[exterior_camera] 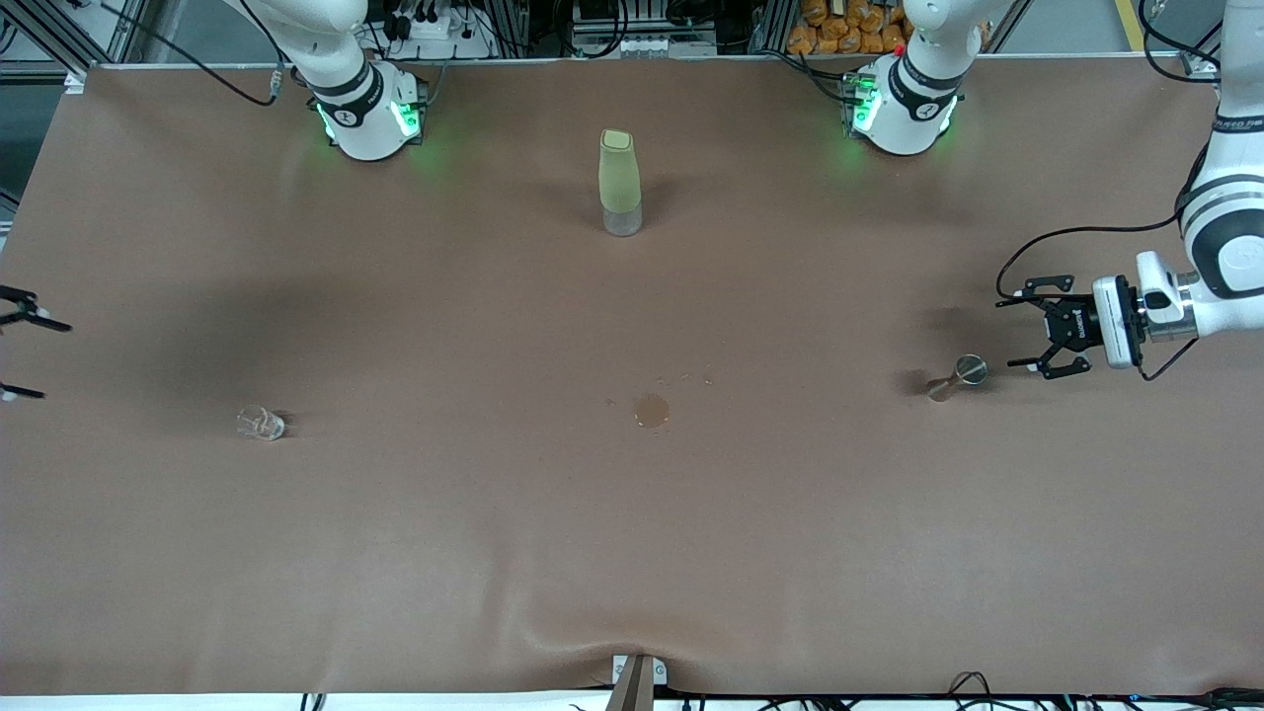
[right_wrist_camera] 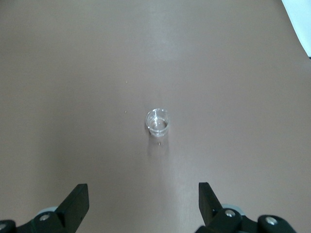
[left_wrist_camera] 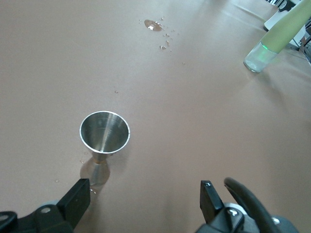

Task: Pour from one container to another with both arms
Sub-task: 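Lower the left gripper to the jigger while the right gripper reaches the beaker, then close the left gripper on the jigger while the right gripper grasps the beaker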

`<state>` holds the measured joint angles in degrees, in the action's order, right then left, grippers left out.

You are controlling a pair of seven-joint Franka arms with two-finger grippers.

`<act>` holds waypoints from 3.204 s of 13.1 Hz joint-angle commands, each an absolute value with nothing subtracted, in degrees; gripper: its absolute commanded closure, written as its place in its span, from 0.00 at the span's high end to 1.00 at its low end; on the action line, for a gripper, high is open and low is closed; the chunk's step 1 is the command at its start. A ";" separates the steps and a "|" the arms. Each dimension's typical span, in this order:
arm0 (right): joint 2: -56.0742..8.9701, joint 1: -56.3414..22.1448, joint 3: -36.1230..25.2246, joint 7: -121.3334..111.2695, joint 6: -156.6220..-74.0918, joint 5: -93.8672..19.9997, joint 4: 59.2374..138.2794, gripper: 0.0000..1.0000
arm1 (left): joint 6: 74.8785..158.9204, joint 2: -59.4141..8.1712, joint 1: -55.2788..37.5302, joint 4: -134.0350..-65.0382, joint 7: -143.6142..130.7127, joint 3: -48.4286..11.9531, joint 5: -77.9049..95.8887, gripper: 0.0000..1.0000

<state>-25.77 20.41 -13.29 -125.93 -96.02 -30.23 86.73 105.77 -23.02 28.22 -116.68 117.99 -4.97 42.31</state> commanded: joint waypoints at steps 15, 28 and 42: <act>-49.47 25.66 -15.38 -159.51 -92.73 -66.78 89.21 1.00 | 100.99 -39.37 29.09 -107.14 138.95 -5.80 56.51 0.79; -60.03 26.54 -14.94 -165.50 -81.66 -78.84 89.30 1.00 | 100.81 -42.18 28.92 -106.79 145.28 -6.50 59.94 0.62; -60.12 23.29 -10.55 -164.97 -84.46 -84.11 91.85 1.00 | 100.55 -42.89 29.00 -106.88 146.86 -6.50 59.59 0.39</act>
<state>-59.84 23.67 -11.29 -158.00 -83.51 -82.26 90.66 101.60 -42.16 28.70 -107.70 145.20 -6.40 58.79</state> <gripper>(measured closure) 0.000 0.564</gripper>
